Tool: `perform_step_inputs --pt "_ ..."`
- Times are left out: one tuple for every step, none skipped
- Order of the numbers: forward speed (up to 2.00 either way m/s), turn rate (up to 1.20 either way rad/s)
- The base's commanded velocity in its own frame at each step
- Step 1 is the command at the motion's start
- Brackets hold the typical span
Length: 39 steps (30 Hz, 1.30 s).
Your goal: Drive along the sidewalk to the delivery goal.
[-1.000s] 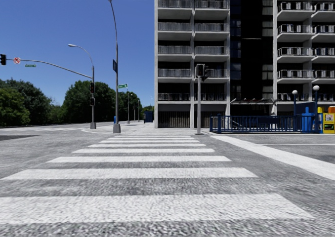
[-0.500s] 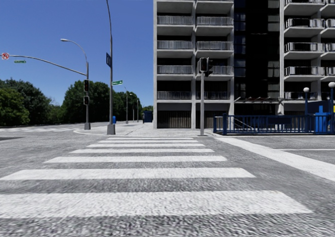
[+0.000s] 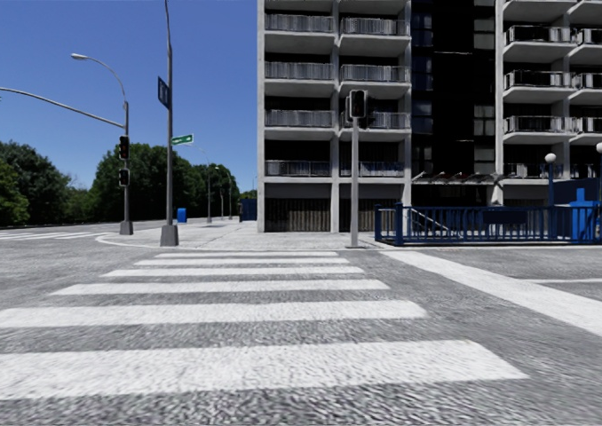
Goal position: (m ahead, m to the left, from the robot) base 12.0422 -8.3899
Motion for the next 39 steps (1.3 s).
perform_step_inputs --pt "2.00 0.00" --pt "2.00 0.00" --pt "2.00 0.00" --pt "2.00 0.00" --pt "2.00 0.00" --pt "2.00 0.00" --pt "2.00 0.00" --pt "2.00 0.00" --pt "2.00 0.00" --pt "2.00 0.00" --pt "2.00 0.00" --pt "2.00 0.00" --pt "2.00 0.00" --pt "2.00 0.00" --pt "2.00 0.00" --pt "2.00 0.00" --pt "2.00 0.00" --pt "2.00 0.00" --pt "2.00 0.00" --pt "2.00 0.00" --pt "2.00 0.00" --pt "2.00 0.00" --pt "2.00 0.00" --pt "2.00 0.00" --pt "2.00 0.00" --pt "2.00 0.00" --pt "2.00 0.00" --pt "2.00 0.00" --pt "2.00 0.00" --pt "2.00 0.00" --pt "2.00 0.00" --pt "2.00 0.00" --pt "2.00 0.00" --pt "2.00 0.02" --pt "2.00 0.02" --pt "2.00 0.09" --pt "2.00 0.17" --pt "2.00 0.20" --pt "2.00 0.20"
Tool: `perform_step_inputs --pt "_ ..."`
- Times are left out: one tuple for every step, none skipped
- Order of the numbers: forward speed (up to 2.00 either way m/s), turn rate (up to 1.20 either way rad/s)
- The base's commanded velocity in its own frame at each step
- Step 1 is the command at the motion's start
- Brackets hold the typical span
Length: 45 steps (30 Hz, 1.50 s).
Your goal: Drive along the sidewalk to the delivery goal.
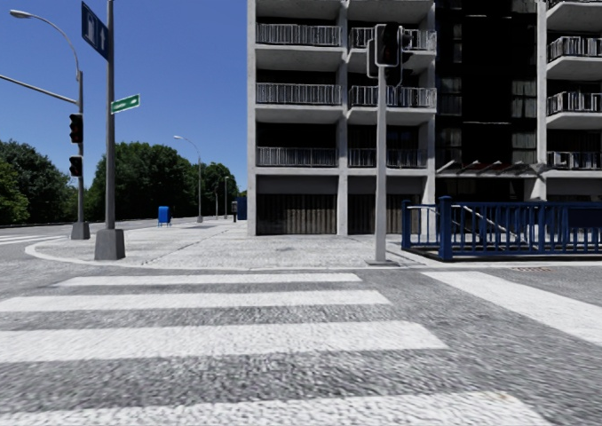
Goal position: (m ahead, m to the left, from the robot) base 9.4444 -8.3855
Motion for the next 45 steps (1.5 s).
perform_step_inputs --pt "2.00 0.20" --pt "2.00 0.21" --pt "2.00 0.21" --pt "2.00 0.21" --pt "2.00 0.21" --pt "2.00 0.21" --pt "2.00 0.00" --pt "2.00 0.00" --pt "2.00 0.00" --pt "2.00 0.00" --pt "2.00 0.00" --pt "2.00 0.00" --pt "2.00 0.00" --pt "2.00 0.00" --pt "2.00 0.00" --pt "2.00 0.00" --pt "2.00 0.00" --pt "2.00 0.00" --pt "2.00 0.00" --pt "2.00 0.00" --pt "2.00 0.00" --pt "2.00 0.00" --pt "2.00 0.00" --pt "2.00 0.00" --pt "2.00 0.00" --pt "2.00 0.00" --pt "2.00 0.00" --pt "2.00 0.00" --pt "2.00 0.00" --pt "2.00 0.00" --pt "2.00 0.00" --pt "2.00 0.00" --pt "2.00 0.00" --pt "2.00 0.00" --pt "2.00 0.00" --pt "2.00 0.00" --pt "2.00 0.00" --pt "2.00 0.00" --pt "2.00 0.00" --pt "2.00 0.00" --pt "2.00 0.00" --pt "2.00 0.00" --pt "2.00 0.00" --pt "2.00 0.00" --pt "2.00 0.00"
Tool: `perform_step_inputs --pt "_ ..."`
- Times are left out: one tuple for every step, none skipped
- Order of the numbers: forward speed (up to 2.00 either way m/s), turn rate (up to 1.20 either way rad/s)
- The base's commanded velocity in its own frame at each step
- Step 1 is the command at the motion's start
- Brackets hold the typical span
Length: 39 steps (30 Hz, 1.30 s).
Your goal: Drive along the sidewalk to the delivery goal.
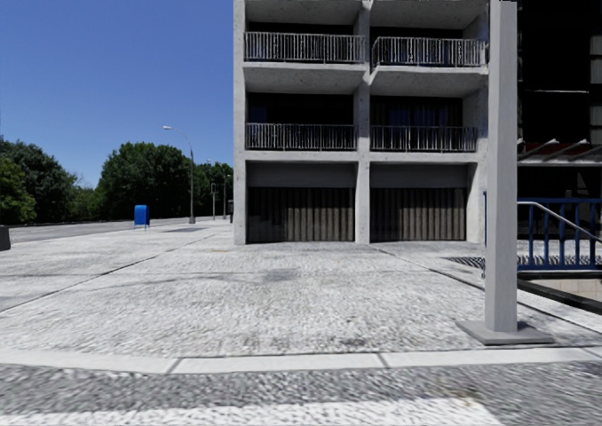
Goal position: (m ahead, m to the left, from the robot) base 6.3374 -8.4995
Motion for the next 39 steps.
perform_step_inputs --pt "2.00 0.00" --pt "2.00 0.00" --pt "2.00 0.00" --pt "2.00 0.00" --pt "2.00 0.00" --pt "2.00 0.00" --pt "2.00 0.00" --pt "2.00 0.00" --pt "2.00 0.00" --pt "2.00 0.00" --pt "2.00 0.00" --pt "2.00 0.00" --pt "2.00 0.00" --pt "2.00 0.00" --pt "2.00 0.00" --pt "2.00 0.00" --pt "2.00 0.00" --pt "2.00 0.00" --pt "2.00 0.00" --pt "1.93 0.00" --pt "1.60 0.00" --pt "1.37 0.00" --pt "1.37 0.00" --pt "1.27 0.00" --pt "1.24 0.00" --pt "1.23 0.00" --pt "1.22 0.00" --pt "1.22 0.00" --pt "1.22 0.00" --pt "1.22 0.00" --pt "1.22 0.00" --pt "1.22 0.00" --pt "1.22 0.00" --pt "1.22 0.00" --pt "1.22 0.00" --pt "1.22 0.00" --pt "1.22 0.00" --pt "1.22 0.00" --pt "1.22 0.00"
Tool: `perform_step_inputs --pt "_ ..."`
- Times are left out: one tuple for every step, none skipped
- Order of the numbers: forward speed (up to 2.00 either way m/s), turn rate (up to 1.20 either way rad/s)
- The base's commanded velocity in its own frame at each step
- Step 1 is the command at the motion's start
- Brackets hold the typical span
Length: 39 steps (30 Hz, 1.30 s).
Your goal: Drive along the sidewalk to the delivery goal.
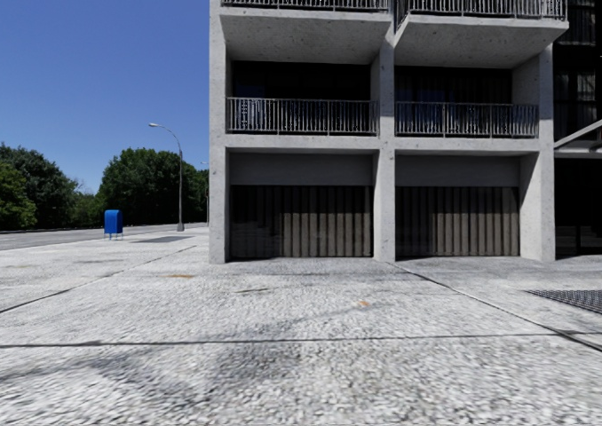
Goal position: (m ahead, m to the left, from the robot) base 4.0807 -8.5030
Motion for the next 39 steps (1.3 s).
perform_step_inputs --pt "1.22 0.00" --pt "1.22 0.00" --pt "1.22 0.00" --pt "1.22 0.00" --pt "1.23 0.00" --pt "1.23 0.00" --pt "1.23 0.00" --pt "1.23 0.00" --pt "1.23 0.00" --pt "1.24 0.00" --pt "1.24 0.00" --pt "1.24 0.00" --pt "1.24 0.00" --pt "1.24 0.00" --pt "1.24 0.00" --pt "1.24 0.00" --pt "1.24 0.00" --pt "1.24 0.00" --pt "1.24 0.00" --pt "1.36 0.00" --pt "2.00 0.00" --pt "2.00 0.00" --pt "2.00 0.00" --pt "2.00 0.00" --pt "2.00 0.00" --pt "2.00 0.00" --pt "2.00 0.00" --pt "2.00 0.00" --pt "2.00 0.00" --pt "2.00 0.00" --pt "2.00 -0.07" --pt "2.00 -0.29" --pt "2.00 -0.29" --pt "2.00 -0.38" --pt "2.00 -0.41" --pt "2.00 -0.45" --pt "2.00 -0.45" --pt "1.98 -0.55" --pt "1.83 -0.63"
